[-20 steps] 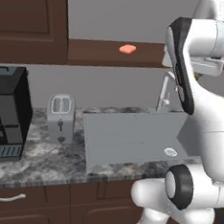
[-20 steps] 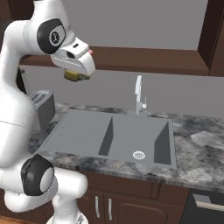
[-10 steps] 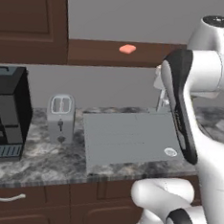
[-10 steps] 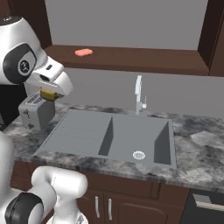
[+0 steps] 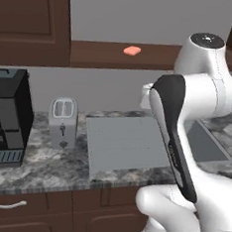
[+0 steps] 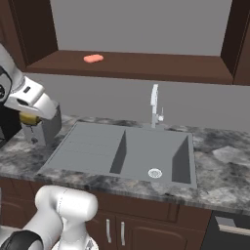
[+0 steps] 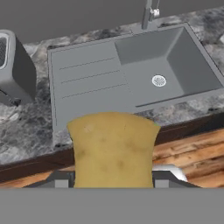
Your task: Locate and retrieve the bar soap and sponge from the cabinet. Place them next to the sink.
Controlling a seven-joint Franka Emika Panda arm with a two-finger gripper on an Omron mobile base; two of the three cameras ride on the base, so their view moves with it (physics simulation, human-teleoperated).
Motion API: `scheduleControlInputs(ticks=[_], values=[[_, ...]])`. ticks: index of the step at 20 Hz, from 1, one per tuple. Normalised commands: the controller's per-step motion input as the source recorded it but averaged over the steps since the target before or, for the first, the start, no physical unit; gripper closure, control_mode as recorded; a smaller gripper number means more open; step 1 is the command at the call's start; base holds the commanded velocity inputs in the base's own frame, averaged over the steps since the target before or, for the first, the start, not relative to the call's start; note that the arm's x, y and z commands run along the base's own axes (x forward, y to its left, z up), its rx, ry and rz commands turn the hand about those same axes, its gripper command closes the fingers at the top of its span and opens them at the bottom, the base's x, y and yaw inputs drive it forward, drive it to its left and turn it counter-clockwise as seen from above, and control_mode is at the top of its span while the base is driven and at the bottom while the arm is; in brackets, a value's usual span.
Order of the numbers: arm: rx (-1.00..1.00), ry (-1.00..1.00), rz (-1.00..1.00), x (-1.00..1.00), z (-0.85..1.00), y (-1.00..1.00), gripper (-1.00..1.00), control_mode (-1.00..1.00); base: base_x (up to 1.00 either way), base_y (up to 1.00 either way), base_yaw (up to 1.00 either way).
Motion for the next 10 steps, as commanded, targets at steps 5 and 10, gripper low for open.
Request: scheduleControlInputs(ticks=[5, 10], values=[[-0.01, 0.03, 0.02, -0.03, -0.18, 0.61, 1.0, -1.0, 0.0, 0.0, 0.0], [0.0, -0.04, 0.0, 0.1, -0.13, 0.28, 1.0, -1.0, 0.0, 0.0, 0.0]])
